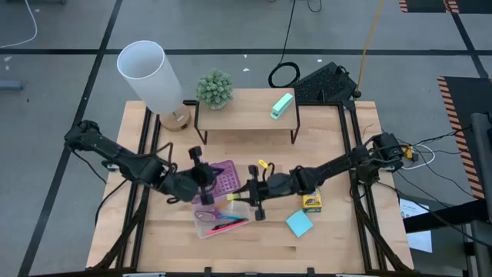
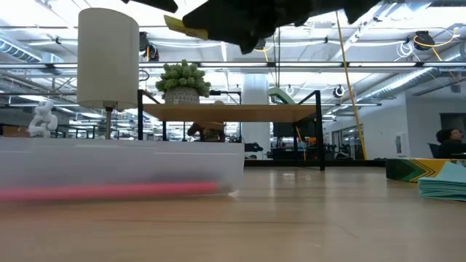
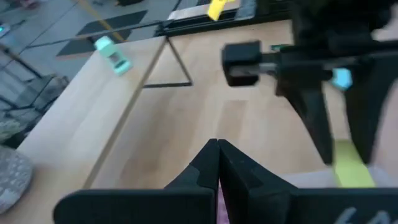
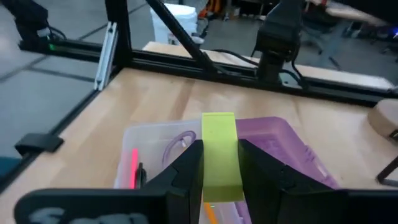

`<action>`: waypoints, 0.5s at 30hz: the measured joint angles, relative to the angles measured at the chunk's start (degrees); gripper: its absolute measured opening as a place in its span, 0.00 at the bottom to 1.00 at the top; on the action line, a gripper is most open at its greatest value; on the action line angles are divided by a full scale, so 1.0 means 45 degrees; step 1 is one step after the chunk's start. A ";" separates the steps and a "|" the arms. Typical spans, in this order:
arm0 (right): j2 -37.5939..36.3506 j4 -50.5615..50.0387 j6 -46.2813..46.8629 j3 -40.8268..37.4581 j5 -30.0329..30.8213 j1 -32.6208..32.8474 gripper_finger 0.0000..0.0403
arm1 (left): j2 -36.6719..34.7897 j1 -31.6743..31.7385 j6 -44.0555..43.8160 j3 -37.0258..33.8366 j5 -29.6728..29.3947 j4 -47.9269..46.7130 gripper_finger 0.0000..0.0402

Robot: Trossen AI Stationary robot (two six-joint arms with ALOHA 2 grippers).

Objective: Pack school essentials
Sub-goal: Put the yellow eraser into the transparent box

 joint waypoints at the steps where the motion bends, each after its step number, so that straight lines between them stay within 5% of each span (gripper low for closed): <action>1: 0.0057 0.0031 0.0177 0.0004 -0.0042 -0.0130 0.21 | 0.0006 0.0157 -0.0123 0.0000 -0.0011 -0.0014 0.02; 15: 0.1758 0.1181 0.1255 0.0005 -0.0684 -0.0507 0.21 | -0.0712 0.0575 -0.0887 -0.2019 0.0392 0.1313 0.02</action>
